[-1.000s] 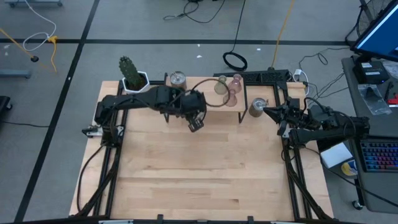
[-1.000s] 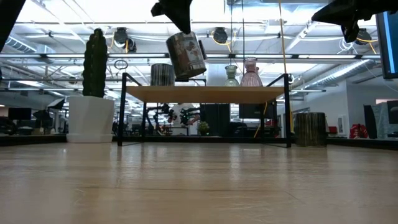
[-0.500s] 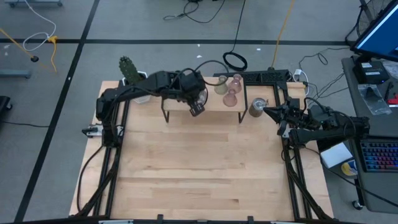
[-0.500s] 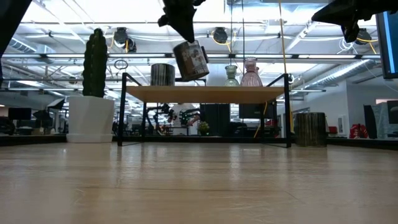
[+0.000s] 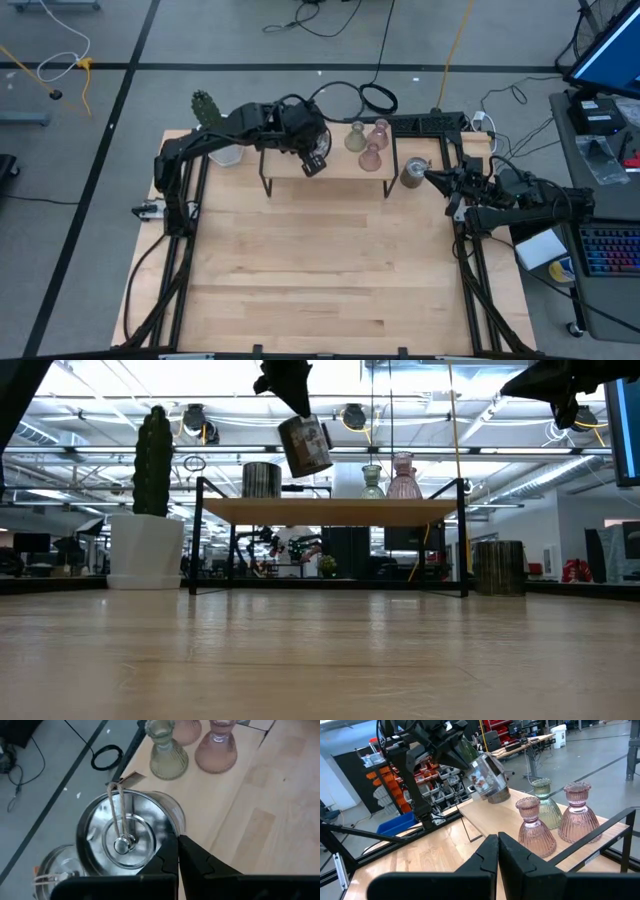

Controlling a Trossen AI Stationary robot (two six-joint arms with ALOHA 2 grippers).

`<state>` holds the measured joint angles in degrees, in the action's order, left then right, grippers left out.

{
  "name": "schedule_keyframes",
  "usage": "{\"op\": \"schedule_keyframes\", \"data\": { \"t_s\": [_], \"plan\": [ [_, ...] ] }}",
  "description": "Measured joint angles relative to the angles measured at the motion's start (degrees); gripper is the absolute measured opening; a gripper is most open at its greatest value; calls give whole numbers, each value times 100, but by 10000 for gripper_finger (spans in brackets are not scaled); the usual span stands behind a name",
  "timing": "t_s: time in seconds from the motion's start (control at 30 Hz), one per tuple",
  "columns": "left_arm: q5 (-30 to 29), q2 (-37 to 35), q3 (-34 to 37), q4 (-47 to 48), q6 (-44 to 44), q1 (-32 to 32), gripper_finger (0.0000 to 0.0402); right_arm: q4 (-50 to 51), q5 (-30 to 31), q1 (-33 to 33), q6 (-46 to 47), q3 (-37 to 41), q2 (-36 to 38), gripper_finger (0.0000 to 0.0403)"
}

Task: Pick & Place candle stick holders
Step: Put the left brown scented candle on the shelf

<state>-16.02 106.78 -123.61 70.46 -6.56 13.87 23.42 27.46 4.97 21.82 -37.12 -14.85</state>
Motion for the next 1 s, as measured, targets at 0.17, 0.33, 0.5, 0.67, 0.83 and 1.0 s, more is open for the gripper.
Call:
{"op": "schedule_keyframes", "data": {
  "t_s": [0.17, 0.33, 0.5, 0.67, 0.83, 1.0],
  "plan": [
    [15, 75, -5, -18, 87, 8, 0, -2, 0, 0, 0, 0, 0, 4],
    [89, 274, -4, -73, 283, 83, 0, 2, -4, 0, 2, 0, 0, 4],
    [73, 474, -4, -50, 473, 165, 0, -3, -2, 0, 31, 0, 0, 4],
    [99, 525, -4, -50, 650, 199, 0, 0, -3, 0, 108, 0, 0, 4],
    [98, 525, -4, -58, 785, 266, 0, -2, 0, 0, 109, 0, 2, 4],
    [99, 525, -4, -50, 904, 348, 0, -1, 1, 0, 109, 0, 1, 4]
  ]
}}
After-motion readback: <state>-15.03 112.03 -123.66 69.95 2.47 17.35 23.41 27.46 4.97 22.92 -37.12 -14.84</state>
